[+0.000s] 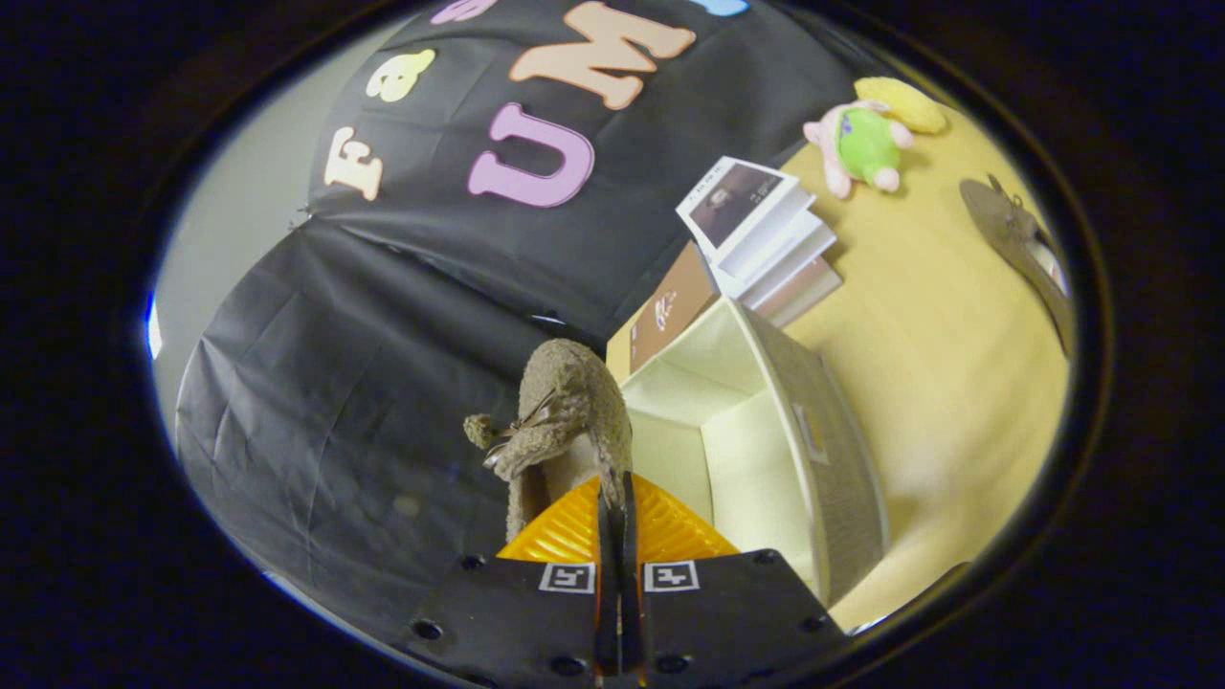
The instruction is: Open the storage box then place both shoes into the box .Put the left shoe in first, then the right shoe, with the right side of both shoes facing outward in a uniform manner.
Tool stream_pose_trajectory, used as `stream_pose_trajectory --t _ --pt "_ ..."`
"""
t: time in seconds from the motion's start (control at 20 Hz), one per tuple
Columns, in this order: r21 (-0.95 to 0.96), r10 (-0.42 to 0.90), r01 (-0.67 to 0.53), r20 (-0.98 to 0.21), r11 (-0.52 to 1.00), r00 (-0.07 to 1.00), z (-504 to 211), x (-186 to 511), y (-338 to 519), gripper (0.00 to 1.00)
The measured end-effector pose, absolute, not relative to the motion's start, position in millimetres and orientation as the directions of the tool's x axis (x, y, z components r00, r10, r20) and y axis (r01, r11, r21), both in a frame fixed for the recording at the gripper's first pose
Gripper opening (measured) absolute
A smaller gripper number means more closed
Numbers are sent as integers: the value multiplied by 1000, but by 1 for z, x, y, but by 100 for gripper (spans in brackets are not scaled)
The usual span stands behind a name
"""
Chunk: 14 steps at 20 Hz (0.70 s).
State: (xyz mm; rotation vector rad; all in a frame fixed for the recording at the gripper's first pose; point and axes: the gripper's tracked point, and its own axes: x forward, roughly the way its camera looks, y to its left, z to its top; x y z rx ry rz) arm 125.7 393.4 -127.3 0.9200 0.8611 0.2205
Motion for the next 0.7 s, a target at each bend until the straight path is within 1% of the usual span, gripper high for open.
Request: stream_pose_trajectory --t 0.2,0.45,0.55,0.65,0.7 --pt "732 437 303 -630 610 642 -162 121 390 5" --pt "713 442 484 -698 508 564 -194 118 404 5" --pt "641 413 548 -766 537 492 -212 111 405 5" --pt "584 352 581 -809 567 470 -220 112 397 5" --pt "574 347 590 -817 567 461 -220 112 397 5"
